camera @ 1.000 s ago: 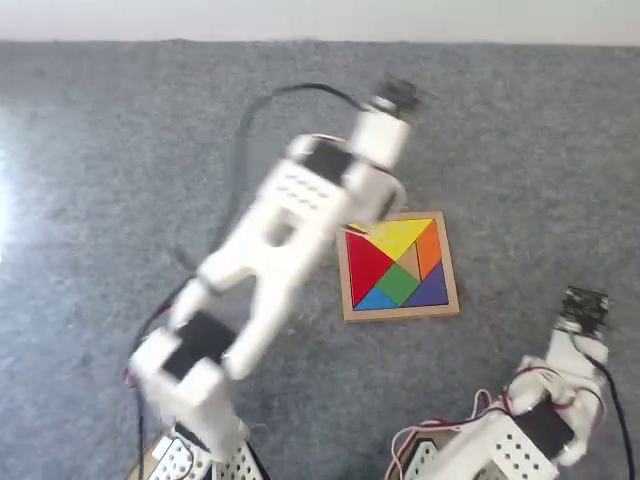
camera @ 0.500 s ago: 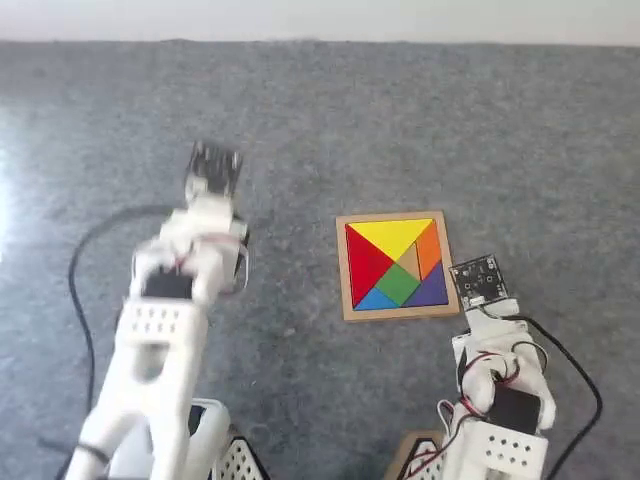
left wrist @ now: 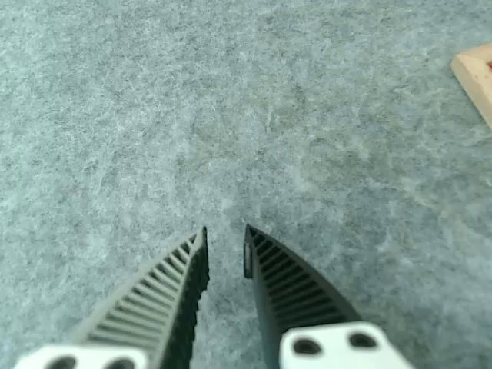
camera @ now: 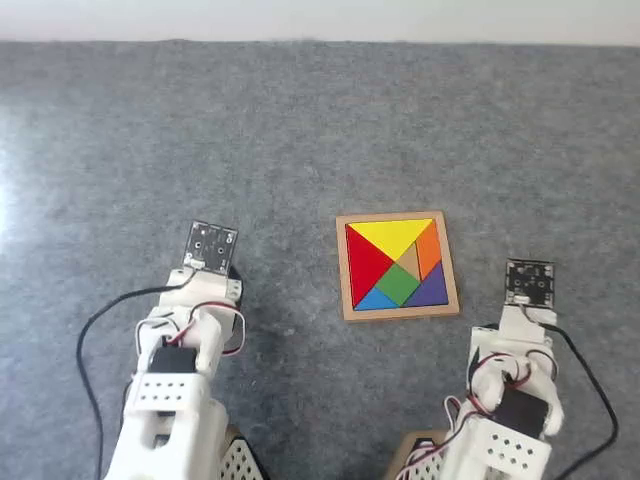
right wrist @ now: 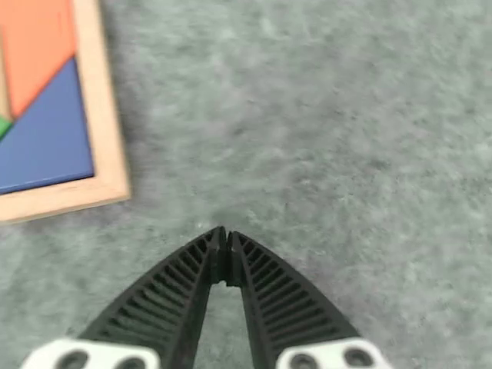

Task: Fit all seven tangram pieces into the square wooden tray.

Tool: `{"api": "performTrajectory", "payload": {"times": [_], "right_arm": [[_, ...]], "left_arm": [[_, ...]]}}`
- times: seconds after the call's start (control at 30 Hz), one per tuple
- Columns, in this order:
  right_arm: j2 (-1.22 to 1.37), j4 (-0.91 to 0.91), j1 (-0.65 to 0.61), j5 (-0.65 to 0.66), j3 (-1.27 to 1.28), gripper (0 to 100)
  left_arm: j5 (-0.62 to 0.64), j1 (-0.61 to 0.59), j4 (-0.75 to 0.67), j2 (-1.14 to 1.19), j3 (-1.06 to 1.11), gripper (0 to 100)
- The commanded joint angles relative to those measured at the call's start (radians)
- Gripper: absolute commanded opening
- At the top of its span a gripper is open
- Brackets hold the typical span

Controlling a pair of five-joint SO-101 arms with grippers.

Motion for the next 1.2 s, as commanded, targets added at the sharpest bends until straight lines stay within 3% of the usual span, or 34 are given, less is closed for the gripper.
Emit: {"api": "performTrajectory", "payload": {"times": [0.0,0.2,1.17], "right_arm": [[-0.016,-0.015,0.031,-0.011,0.018,0.6],[-0.016,-0.015,0.031,-0.011,0.018,0.6],[-0.015,-0.015,0.031,-0.011,0.018,0.6]], "left_arm": [[-0.009,0.003,-0.021,-0.097,0.016,8],[-0.015,-0.005,0.107,-0.193,0.024,8],[-0.017,-0.005,0.451,-0.443,0.028,8]]}}
